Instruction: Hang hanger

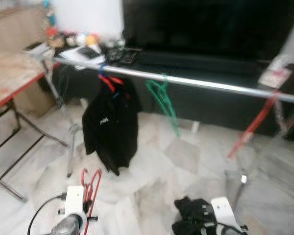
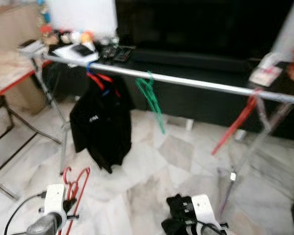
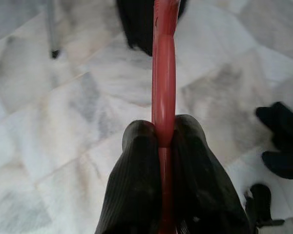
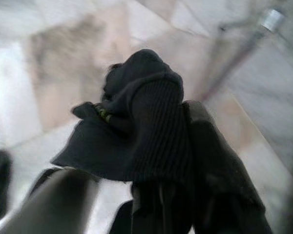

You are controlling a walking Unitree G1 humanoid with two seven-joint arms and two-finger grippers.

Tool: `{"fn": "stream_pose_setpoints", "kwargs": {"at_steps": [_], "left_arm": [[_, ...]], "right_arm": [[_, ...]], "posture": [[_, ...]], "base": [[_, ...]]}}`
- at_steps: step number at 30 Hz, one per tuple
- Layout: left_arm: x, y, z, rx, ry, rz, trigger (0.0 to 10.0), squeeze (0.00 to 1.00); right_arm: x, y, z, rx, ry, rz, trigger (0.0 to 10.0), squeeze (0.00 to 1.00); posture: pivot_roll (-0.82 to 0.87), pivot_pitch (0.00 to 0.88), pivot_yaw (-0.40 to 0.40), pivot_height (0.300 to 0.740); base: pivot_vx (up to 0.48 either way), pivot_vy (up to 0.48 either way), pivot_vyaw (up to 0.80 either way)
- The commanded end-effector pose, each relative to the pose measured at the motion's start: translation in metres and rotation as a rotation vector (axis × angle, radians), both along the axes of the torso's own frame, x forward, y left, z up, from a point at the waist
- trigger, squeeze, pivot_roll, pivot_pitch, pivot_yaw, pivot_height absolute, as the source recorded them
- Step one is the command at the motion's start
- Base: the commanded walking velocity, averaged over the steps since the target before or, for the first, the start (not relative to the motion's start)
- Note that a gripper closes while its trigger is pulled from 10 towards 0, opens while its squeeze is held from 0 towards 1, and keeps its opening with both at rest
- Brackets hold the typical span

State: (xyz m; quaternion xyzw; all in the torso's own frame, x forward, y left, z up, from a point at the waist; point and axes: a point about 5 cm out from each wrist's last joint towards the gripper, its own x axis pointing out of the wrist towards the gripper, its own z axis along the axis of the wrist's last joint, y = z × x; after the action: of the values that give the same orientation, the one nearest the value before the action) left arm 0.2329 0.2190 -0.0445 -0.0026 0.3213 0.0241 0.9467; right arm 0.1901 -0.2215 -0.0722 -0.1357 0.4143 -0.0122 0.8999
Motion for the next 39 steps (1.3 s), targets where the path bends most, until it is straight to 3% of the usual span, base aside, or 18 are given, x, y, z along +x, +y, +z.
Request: {"fn": "stream_pose_setpoints", "kwargs": {"at_steps": [1,6,9,23,39], "left_arm": [[-0.0059,0.0058,-0.0033,0.014,0.033,0.004,10.0,0.00],[-0.0063,0.0077,-0.0032,0.029,0.040,-0.004,10.0,0.00],[-0.0078,0.0080,-0.0043,0.103,0.063,-0.065,10.0,0.00],[-0.0064,0.0045,-0.0049,0.092,0.070,-0.059,10.0,0.00],[-0.0043,0.0039,-0.0035,0.089,0.063,-0.060,10.0,0.00]], "right_arm": [[0.0004,0.0047,-0.0007,0.010,-0.001,0.010,10.0,0.00],[0.0011,0.0047,-0.0004,0.010,-0.001,0.010,10.0,0.00],[0.0016,0.0047,-0.0002,0.012,-0.004,0.007,10.0,0.00],[0.0018,0.0040,-0.0007,-0.005,0.020,0.015,10.0,0.00],[0.0039,0.0051,0.0011,0.011,-0.018,-0.012,10.0,0.00]], "posture": [[-0.09,0.010,-0.005,0.740],[-0.09,0.021,-0.006,0.740],[-0.09,0.029,-0.007,0.740],[-0.09,0.049,-0.005,0.740],[-0.08,0.059,-0.002,0.740]], "base": [[-0.334,0.000,0.00],[-0.330,0.000,0.00],[0.000,0.000,0.00],[0.000,0.000,-0.11],[0.000,0.281,0.00]]}}
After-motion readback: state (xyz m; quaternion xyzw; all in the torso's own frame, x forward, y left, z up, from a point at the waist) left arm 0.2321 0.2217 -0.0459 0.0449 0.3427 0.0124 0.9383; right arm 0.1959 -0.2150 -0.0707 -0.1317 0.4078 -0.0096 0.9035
